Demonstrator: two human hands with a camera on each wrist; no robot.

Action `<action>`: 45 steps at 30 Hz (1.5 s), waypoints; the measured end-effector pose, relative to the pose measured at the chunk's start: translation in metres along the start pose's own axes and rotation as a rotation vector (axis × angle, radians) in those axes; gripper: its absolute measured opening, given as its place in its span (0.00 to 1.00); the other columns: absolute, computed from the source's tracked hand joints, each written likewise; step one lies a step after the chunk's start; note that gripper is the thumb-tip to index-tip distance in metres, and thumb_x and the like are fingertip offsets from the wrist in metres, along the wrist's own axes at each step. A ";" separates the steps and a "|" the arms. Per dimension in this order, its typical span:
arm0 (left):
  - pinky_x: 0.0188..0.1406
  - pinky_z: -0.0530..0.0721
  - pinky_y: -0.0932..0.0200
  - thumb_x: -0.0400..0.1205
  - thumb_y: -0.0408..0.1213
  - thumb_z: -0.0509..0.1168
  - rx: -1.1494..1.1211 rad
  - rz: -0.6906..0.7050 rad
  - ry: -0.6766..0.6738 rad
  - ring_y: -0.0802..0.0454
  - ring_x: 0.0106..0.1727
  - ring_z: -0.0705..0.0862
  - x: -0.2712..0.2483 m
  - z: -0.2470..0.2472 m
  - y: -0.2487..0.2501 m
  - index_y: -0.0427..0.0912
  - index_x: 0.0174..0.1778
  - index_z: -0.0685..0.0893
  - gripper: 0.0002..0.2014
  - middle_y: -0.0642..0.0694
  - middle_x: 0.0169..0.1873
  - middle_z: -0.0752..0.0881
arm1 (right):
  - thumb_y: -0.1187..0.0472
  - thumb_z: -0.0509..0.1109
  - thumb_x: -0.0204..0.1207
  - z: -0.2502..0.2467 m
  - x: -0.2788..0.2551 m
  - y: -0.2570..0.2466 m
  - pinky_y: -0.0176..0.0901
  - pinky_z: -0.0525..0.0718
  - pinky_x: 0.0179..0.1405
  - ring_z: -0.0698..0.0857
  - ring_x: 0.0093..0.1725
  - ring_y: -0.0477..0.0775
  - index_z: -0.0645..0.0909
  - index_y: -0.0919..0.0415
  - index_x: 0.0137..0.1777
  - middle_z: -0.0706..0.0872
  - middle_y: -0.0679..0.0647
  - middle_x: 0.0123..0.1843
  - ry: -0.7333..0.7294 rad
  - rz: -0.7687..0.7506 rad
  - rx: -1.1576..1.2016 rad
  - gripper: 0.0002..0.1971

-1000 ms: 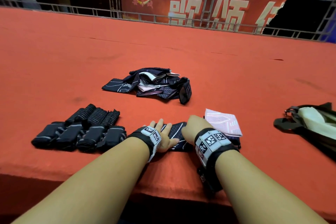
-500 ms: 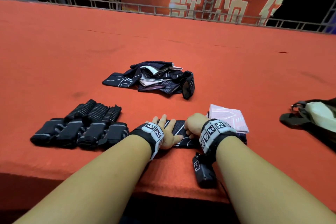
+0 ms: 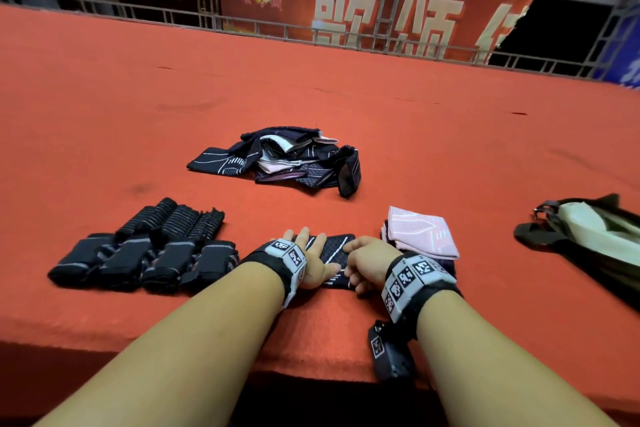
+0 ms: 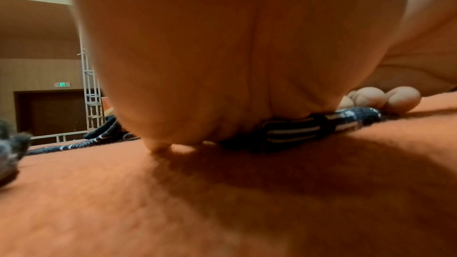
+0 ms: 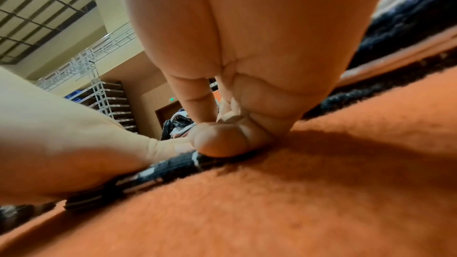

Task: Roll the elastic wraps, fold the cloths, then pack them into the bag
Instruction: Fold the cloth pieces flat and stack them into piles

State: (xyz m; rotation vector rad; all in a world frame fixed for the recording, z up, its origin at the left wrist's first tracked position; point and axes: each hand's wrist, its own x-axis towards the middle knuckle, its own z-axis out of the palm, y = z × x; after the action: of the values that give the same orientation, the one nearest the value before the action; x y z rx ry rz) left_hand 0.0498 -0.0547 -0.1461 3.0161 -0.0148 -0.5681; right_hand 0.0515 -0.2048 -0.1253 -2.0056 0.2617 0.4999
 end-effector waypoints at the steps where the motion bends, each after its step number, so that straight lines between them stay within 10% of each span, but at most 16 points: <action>1: 0.85 0.42 0.34 0.84 0.72 0.48 0.006 0.002 0.001 0.40 0.89 0.40 0.000 0.000 0.000 0.61 0.89 0.42 0.41 0.49 0.90 0.41 | 0.73 0.55 0.79 -0.001 0.000 0.001 0.43 0.79 0.22 0.78 0.23 0.54 0.75 0.56 0.60 0.82 0.57 0.31 -0.009 -0.004 0.007 0.16; 5: 0.84 0.48 0.34 0.83 0.71 0.51 -0.016 0.011 0.019 0.38 0.89 0.46 -0.004 -0.005 0.002 0.60 0.89 0.46 0.41 0.48 0.90 0.48 | 0.72 0.60 0.80 -0.001 -0.009 0.005 0.38 0.73 0.19 0.77 0.23 0.50 0.72 0.60 0.72 0.82 0.57 0.32 0.006 -0.041 0.021 0.21; 9: 0.72 0.76 0.44 0.77 0.63 0.69 -0.170 -0.013 0.149 0.37 0.75 0.75 -0.007 -0.036 0.005 0.48 0.81 0.68 0.40 0.42 0.76 0.76 | 0.67 0.63 0.82 0.005 -0.017 0.005 0.38 0.76 0.17 0.77 0.21 0.53 0.55 0.58 0.83 0.80 0.58 0.31 0.058 -0.046 0.034 0.32; 12: 0.52 0.82 0.55 0.78 0.56 0.73 -0.212 -0.025 0.117 0.43 0.54 0.86 -0.010 -0.055 -0.001 0.41 0.58 0.85 0.22 0.42 0.59 0.89 | 0.63 0.65 0.79 0.004 -0.028 0.007 0.47 0.78 0.28 0.76 0.21 0.56 0.79 0.67 0.53 0.82 0.61 0.31 0.030 -0.045 -0.025 0.08; 15: 0.53 0.84 0.56 0.78 0.53 0.75 -0.152 -0.014 0.054 0.45 0.53 0.88 -0.018 -0.067 -0.003 0.40 0.56 0.90 0.20 0.44 0.54 0.92 | 0.62 0.67 0.77 -0.003 -0.033 0.011 0.40 0.74 0.20 0.75 0.18 0.55 0.79 0.63 0.34 0.81 0.60 0.27 0.050 -0.056 -0.048 0.11; 20: 0.37 0.82 0.61 0.79 0.41 0.76 -0.437 0.122 -0.069 0.47 0.37 0.84 -0.034 -0.089 -0.016 0.43 0.45 0.89 0.06 0.45 0.35 0.87 | 0.61 0.68 0.78 -0.015 -0.040 0.010 0.33 0.68 0.15 0.71 0.15 0.53 0.77 0.61 0.36 0.78 0.56 0.23 0.090 -0.125 -0.081 0.09; 25: 0.27 0.82 0.63 0.80 0.32 0.76 -0.704 0.222 -0.135 0.53 0.28 0.84 -0.058 -0.120 -0.027 0.47 0.36 0.83 0.11 0.47 0.30 0.85 | 0.38 0.65 0.78 -0.025 -0.045 0.001 0.36 0.71 0.22 0.73 0.18 0.53 0.81 0.60 0.40 0.79 0.56 0.24 0.026 -0.100 -0.051 0.23; 31: 0.41 0.85 0.56 0.82 0.31 0.73 -1.002 0.304 -0.046 0.51 0.38 0.88 -0.072 -0.144 -0.019 0.45 0.44 0.82 0.07 0.45 0.37 0.88 | 0.31 0.67 0.78 -0.040 -0.062 0.000 0.34 0.71 0.20 0.75 0.21 0.50 0.82 0.60 0.59 0.79 0.53 0.29 -0.183 -0.045 0.349 0.30; 34: 0.32 0.86 0.57 0.81 0.28 0.73 -1.131 0.335 -0.009 0.53 0.34 0.89 -0.075 -0.144 -0.002 0.46 0.40 0.79 0.11 0.48 0.32 0.88 | 0.38 0.71 0.79 -0.046 -0.064 -0.001 0.41 0.79 0.25 0.83 0.31 0.54 0.83 0.58 0.62 0.86 0.60 0.46 -0.137 -0.148 0.598 0.25; 39: 0.29 0.88 0.55 0.79 0.28 0.76 -1.253 0.310 0.016 0.49 0.30 0.89 -0.066 -0.130 0.040 0.46 0.40 0.75 0.15 0.45 0.31 0.87 | 0.52 0.70 0.84 -0.068 -0.058 -0.001 0.47 0.80 0.29 0.85 0.29 0.54 0.85 0.57 0.56 0.91 0.60 0.43 0.066 -0.348 0.692 0.09; 42: 0.33 0.91 0.49 0.83 0.37 0.74 -1.337 0.256 0.009 0.47 0.29 0.88 -0.054 -0.125 0.065 0.45 0.42 0.77 0.11 0.43 0.32 0.88 | 0.50 0.74 0.77 -0.097 -0.041 0.008 0.71 0.89 0.49 0.90 0.39 0.63 0.87 0.59 0.47 0.92 0.66 0.47 0.308 -0.409 0.549 0.12; 45: 0.31 0.89 0.52 0.85 0.38 0.71 -1.316 0.246 -0.004 0.48 0.30 0.87 -0.036 -0.117 0.086 0.45 0.40 0.76 0.11 0.43 0.33 0.88 | 0.49 0.71 0.78 -0.128 -0.034 0.012 0.61 0.87 0.58 0.92 0.49 0.59 0.87 0.54 0.48 0.94 0.54 0.48 0.437 -0.428 0.198 0.10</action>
State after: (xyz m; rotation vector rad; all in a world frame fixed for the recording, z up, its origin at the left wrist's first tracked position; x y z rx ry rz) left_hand 0.0592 -0.1310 -0.0176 1.6982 -0.0065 -0.3314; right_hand 0.0467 -0.3244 -0.0683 -1.8856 0.1325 -0.2302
